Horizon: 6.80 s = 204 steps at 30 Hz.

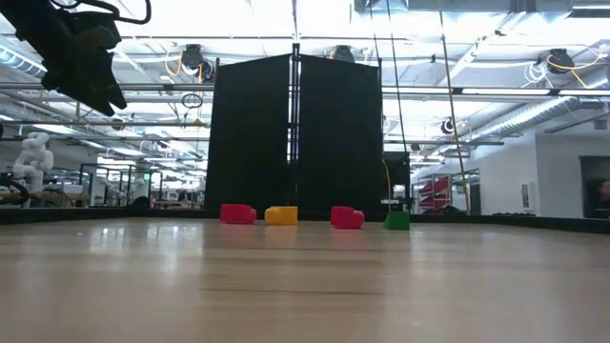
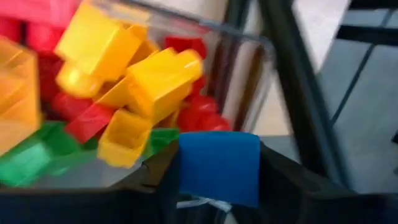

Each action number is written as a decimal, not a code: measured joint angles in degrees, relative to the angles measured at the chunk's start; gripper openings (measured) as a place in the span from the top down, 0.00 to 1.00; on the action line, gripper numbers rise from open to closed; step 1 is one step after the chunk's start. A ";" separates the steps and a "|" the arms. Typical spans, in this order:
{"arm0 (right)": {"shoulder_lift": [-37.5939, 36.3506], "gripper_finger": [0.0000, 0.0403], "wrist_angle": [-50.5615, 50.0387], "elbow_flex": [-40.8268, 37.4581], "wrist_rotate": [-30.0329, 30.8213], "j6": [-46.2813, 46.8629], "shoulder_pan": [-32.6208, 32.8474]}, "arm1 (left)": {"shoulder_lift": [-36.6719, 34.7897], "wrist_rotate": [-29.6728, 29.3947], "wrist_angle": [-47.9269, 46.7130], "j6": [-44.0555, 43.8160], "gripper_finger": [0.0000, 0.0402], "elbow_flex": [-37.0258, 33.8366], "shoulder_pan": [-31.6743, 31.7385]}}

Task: Sort blocks by size
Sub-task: Put the blue half cylindrical block into the right transparent bin, then put the green triangular block into the left transparent bin, then put the red game piece into the right transparent bin

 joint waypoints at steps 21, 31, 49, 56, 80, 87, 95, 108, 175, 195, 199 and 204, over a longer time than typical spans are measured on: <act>-0.02 0.38 10.31 0.02 42.06 -8.21 -14.57 | 0.02 0.00 0.07 0.04 0.36 0.00 0.00; 2.52 0.38 9.98 -2.13 56.88 -34.30 -43.88 | 0.01 0.00 0.07 0.03 0.36 0.00 -0.02; 7.28 0.38 43.70 -24.00 61.77 -46.56 -56.78 | 0.02 0.00 0.10 0.24 0.36 0.00 -0.02; 6.86 0.38 61.35 -34.46 58.38 -47.37 -58.95 | 0.02 0.00 0.11 0.39 0.36 0.00 -0.02; 6.07 0.72 62.96 -33.58 51.42 -62.43 -60.64 | 0.01 -0.85 0.35 0.37 0.36 0.00 -0.02; 2.44 0.72 49.15 -19.94 50.98 -67.06 -56.51 | 0.01 -0.85 0.28 0.35 0.36 0.00 0.00; 1.31 0.72 16.08 3.75 52.07 -58.44 -45.51 | 0.01 -0.85 0.17 0.20 0.36 0.00 -0.01; 2.19 0.72 -6.16 12.48 49.61 -9.10 -14.39 | 0.02 -0.85 0.13 0.24 0.36 0.00 0.00; 48.17 0.30 69.20 50.12 10.79 -89.18 -38.54 | -0.02 0.31 0.05 0.40 0.36 0.02 0.00; 30.59 0.48 15.59 50.12 60.10 -92.20 -53.86 | -0.02 0.27 0.07 0.41 0.36 0.02 0.00; 31.04 0.47 6.94 50.09 61.25 -87.52 -60.18 | -0.02 0.26 0.09 0.41 0.36 0.02 0.00; 33.84 0.45 -1.45 50.05 57.94 -81.83 -66.81 | -0.02 0.20 0.11 0.39 0.36 0.02 0.00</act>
